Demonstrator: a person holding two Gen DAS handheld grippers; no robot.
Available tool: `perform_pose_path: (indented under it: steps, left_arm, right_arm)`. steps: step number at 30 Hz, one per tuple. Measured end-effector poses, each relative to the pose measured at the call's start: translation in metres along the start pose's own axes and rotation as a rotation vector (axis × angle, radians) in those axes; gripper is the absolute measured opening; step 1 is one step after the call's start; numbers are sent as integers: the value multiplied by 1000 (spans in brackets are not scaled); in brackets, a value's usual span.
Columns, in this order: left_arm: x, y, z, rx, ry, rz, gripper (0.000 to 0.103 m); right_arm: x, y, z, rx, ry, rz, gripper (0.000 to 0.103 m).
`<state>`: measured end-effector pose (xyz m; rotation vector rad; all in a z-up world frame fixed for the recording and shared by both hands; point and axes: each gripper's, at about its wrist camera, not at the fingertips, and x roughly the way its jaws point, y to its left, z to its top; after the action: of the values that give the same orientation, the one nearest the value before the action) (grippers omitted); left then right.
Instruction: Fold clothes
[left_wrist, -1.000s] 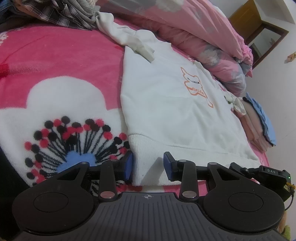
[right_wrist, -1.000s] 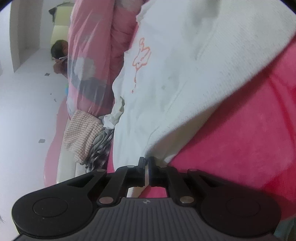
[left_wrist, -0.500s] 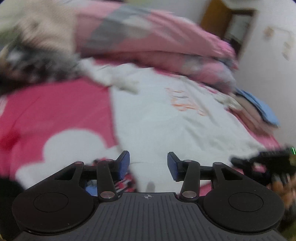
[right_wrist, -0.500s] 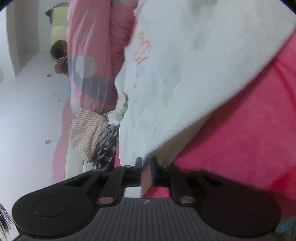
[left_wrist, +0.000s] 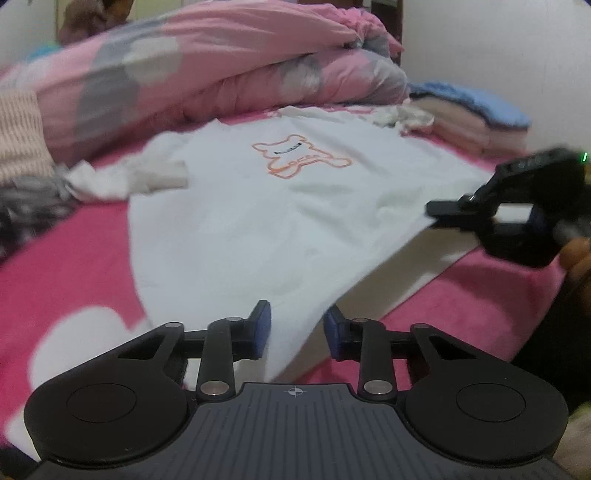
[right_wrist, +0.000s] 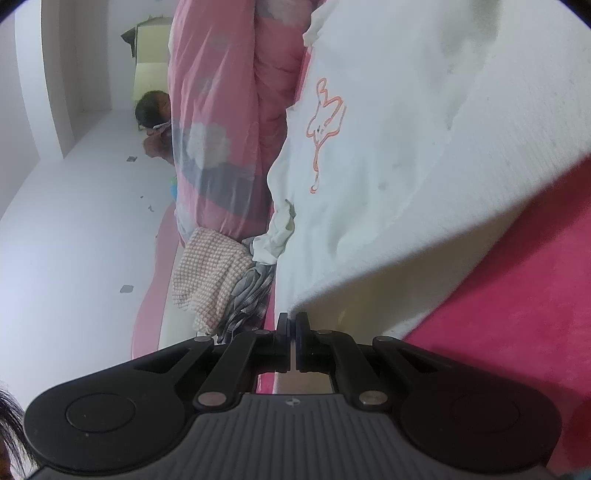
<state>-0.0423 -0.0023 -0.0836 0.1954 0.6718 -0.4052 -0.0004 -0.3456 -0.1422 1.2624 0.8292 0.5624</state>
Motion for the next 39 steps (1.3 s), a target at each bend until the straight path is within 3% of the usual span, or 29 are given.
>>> perform_pose_path:
  steps: [3,4,6,8,11,13,15,18,26,31,37,39]
  left_arm:
    - [9,-1,3,67,17,60,5]
    - [10,1,8,61,-6,81,4]
    - [2,4,20,74,-109,149,3]
    - [-6,-1,21,154,-187,199,3]
    - [0,-17,-5,355,-158,242,3]
    - [5,-23,-25,398,-101,233,3]
    - [8,-28,-40,431,-75,243,3]
    - [7,-31,-46,440,-80,266,3]
    - [18,-31,-46,503,-127,349,3]
    - [16,-45,-64,626,-117,389,2]
    - [8,-40,-60,587,-81,379,5]
    - [4,-36,-57,564,-64,362,12]
  right_arm:
    - [4,-5,4,15,11,-10,2]
    - [8,-5,7,9,16,-18,2]
    - [15,3,13,-41,16,-33,2]
    - [15,20,13,-163,11,-42,2]
    - [15,45,12,-346,3,-55,2]
    - [17,52,10,-428,17,-84,2]
    - [21,31,2,-387,72,-155,2]
    - [19,8,-2,-316,90,-190,1]
    - [29,20,3,-408,65,-217,1]
    - [26,21,-6,-445,64,-244,1]
    - [18,19,-10,-421,64,-240,1]
    - [17,19,-8,-425,66,-233,1]
